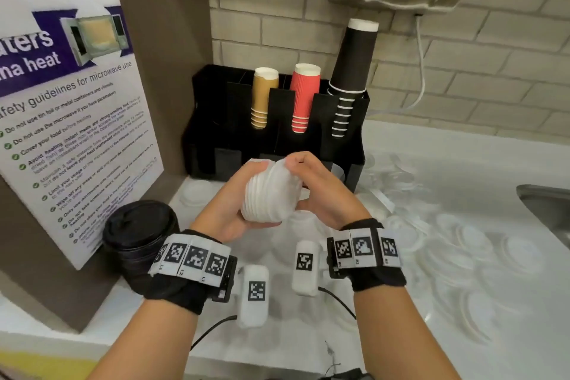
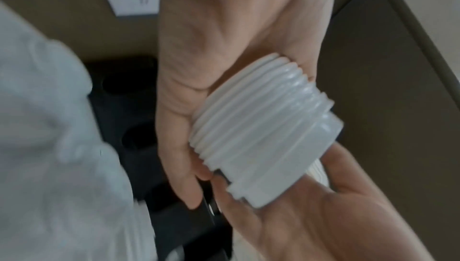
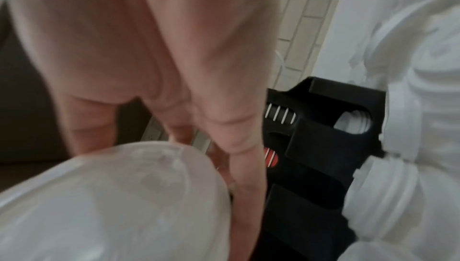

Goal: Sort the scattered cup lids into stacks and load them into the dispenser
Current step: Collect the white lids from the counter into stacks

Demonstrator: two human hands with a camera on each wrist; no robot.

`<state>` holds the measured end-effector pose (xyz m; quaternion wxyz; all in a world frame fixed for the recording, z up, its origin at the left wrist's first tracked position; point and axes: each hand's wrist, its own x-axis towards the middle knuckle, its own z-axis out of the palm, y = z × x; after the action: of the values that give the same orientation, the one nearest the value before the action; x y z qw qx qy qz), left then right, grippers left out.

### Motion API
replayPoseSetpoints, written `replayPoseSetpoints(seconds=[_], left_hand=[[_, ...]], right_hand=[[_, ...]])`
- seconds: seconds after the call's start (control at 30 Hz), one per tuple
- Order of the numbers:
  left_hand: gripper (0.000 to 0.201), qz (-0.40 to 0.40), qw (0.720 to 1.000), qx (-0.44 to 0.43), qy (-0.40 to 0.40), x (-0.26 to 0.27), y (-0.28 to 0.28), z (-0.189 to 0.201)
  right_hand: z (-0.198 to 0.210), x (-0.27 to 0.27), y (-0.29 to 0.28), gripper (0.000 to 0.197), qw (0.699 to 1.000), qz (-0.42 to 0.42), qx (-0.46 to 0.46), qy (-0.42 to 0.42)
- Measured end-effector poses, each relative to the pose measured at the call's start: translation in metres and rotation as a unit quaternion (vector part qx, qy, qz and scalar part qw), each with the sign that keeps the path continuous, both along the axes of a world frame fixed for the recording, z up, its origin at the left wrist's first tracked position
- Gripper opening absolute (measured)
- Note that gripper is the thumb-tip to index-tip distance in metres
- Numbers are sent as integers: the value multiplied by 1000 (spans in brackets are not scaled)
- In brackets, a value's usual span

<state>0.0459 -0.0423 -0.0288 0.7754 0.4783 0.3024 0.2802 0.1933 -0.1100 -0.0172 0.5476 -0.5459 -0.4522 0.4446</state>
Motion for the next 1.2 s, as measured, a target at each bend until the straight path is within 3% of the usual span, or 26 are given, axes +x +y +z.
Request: replayPoseSetpoints(seconds=[0.07,0.17,0.27,0.4,0.57,0.87,0.93,1.0,1.03,1.1,1.13,1.2], left_hand=[[26,-1,1000,-15,-19,8,-4,-3],[45,11,999,-29,-21,20,-9,-6],[54,23,999,-31,-28,28,-11,-6],[38,22,999,-32,-18,31,-6,-9],[33,6,1000,-30,-9,29,-5,-10],[65,53,998,-15,-36,31,-9,-6],[55,66,997,-12,-42,28,-5,-4],[43,96,994,-11,-49,22,2,0],[39,114,992,-12,-53,18,6,3],[38,136,988,-11,-65,9,13,7],[40,142,987,-11,-71,4,16,8],[43,151,986,-11,-76,-4,19,10]], right_hand=[[-1,0,-3,15,996,-73,0,-42],[0,-2,-8,14,985,-127,35,-109],[1,2,-16,23,986,-85,45,-136],[-1,13,-23,52,983,-31,29,-178],[-1,15,-23,50,986,-30,48,-159],[1,8,-11,48,977,-26,83,-193],[5,10,-5,45,978,-2,72,-194],[13,21,5,32,980,-44,51,-187],[17,31,11,27,972,-100,33,-211],[22,52,23,27,927,-185,-27,-324],[20,61,30,30,895,-173,-79,-403],[10,64,45,38,822,-60,-211,-526]])
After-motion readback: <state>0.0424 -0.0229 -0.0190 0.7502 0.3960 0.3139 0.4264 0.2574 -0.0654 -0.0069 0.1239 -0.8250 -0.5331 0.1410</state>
